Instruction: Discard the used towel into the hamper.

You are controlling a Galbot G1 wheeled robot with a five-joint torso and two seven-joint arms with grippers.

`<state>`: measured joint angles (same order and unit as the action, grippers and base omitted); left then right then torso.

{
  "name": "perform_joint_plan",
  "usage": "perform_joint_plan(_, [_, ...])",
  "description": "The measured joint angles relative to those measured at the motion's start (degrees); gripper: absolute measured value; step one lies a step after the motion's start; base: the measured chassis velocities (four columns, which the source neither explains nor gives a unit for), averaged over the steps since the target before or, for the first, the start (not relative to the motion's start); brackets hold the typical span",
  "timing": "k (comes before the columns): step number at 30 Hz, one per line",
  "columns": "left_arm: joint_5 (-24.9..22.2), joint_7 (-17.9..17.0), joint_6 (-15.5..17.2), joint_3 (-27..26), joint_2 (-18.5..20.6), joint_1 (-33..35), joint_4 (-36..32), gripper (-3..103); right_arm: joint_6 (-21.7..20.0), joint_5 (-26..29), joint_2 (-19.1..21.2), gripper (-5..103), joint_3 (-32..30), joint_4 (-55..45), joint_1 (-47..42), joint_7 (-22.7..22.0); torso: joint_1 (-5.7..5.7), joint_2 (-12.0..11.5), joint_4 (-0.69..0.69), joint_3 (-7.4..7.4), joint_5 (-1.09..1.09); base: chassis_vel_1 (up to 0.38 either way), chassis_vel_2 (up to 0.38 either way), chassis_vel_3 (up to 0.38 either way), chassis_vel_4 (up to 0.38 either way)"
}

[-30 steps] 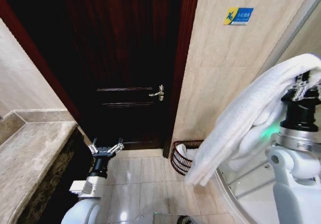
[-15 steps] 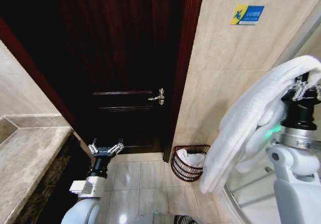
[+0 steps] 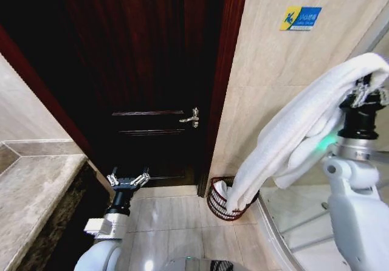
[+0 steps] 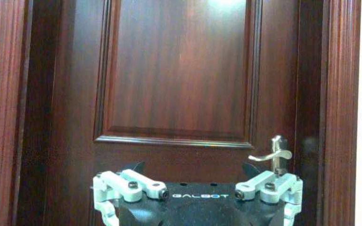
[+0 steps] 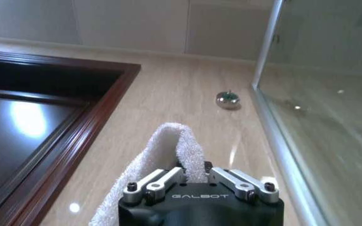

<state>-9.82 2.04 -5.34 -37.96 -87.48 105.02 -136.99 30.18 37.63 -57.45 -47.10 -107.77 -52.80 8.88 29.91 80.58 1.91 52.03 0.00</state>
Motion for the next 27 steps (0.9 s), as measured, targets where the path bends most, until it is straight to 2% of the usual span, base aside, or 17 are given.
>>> perform_joint_plan(6, [0.0,0.0,0.0,0.0,0.0,0.0,0.0,100,-0.8,-1.8,-2.2,5,1.5,0.2,0.1,0.0,0.00,0.0,-0.01,0.00,0.00,0.000,0.000,0.000,0.000])
perform_joint_plan(15, [0.0,0.0,0.0,0.0,0.0,0.0,0.0,100,-0.2,-1.6,-2.5,5,0.4,-0.2,-2.2,0.9,-0.02,0.0,-0.02,-0.02,0.00,-0.039,0.025,0.038,-0.033])
perform_joint_plan(22, [0.0,0.0,0.0,0.0,0.0,0.0,0.0,100,0.7,-0.5,-1.3,5,-0.3,-0.6,-2.8,1.2,0.03,0.0,-0.01,0.00,0.00,-0.155,0.129,0.147,-0.141])
perform_joint_plan(27, [0.0,0.0,0.0,0.0,0.0,0.0,0.0,100,0.7,0.3,0.8,5,-0.4,0.8,0.6,1.2,0.06,0.0,-0.01,0.01,0.00,-0.074,0.062,0.083,-0.048])
